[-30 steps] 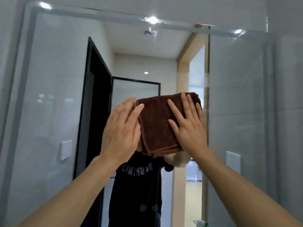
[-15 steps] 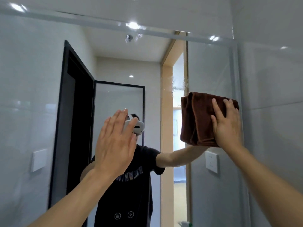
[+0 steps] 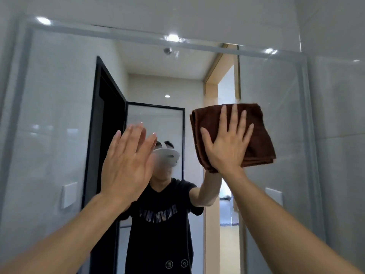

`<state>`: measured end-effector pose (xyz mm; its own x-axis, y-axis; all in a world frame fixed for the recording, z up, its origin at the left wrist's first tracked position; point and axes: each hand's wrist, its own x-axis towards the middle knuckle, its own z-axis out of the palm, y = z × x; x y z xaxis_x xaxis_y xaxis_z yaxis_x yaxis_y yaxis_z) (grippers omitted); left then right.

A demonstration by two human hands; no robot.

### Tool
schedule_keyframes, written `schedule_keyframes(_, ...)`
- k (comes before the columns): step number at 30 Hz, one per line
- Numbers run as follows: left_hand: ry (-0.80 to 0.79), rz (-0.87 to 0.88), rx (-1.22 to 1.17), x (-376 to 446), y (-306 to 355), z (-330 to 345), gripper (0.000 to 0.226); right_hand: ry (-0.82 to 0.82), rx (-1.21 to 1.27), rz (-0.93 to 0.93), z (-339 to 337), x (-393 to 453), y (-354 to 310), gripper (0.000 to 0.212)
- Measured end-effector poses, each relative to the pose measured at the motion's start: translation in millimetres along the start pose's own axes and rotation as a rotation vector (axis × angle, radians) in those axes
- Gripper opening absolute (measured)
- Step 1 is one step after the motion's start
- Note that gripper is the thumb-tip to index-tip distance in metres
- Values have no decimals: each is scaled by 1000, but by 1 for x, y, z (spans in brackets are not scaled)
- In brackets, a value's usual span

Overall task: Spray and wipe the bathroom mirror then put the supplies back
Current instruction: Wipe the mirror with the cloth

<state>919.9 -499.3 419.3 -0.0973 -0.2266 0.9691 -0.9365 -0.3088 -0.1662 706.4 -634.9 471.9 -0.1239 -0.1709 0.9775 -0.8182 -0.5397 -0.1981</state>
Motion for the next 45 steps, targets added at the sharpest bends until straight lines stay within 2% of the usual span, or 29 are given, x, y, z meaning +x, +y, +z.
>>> schedule_keyframes(2, -2, -13, 39, 23, -7, 0, 55, -16, 18, -109, 1, 2, -34, 80)
schedule_keyframes(5, 73, -45, 21, 57, -1, -15, 50, -20, 40, -171, 4, 1, -50, 78)
schedule_keyframes(10, 130, 2, -41, 97, 42, -25, 49, 34, 75, -228, 4, 8, -16, 76)
schedule_keyframes(19, 173, 151, -117, 121, 147, -2, 58, 79, 63, 126, -7, 45, 160, 69)
schedule_keyframes(22, 175, 177, -76, 116, 147, 3, 59, 74, 32, 147, -10, 49, 199, 70)
schedule_keyframes(25, 176, 179, -34, 109, 121, 4, 54, 62, 4, 149, -10, 49, 199, 71)
schedule_keyframes(28, 165, 166, -11, 105, 82, 8, 57, 50, 2, 173, -12, 54, 175, 75)
schedule_keyframes(30, 157, 96, -19, 105, 57, 9, 56, 41, 2, 125, -12, 63, 142, 75)
schedule_keyframes(34, 65, 61, 146, 103, 8, -10, 58, 45, 14, -119, -6, 79, 39, 73)
schedule_keyframes(40, 141, -75, 135, 85, -55, -52, 53, 31, 67, -439, 6, 78, -114, 74)
schedule_keyframes(45, 148, -103, 130, 90, -81, -59, 53, 26, 97, -476, 9, 82, -152, 74)
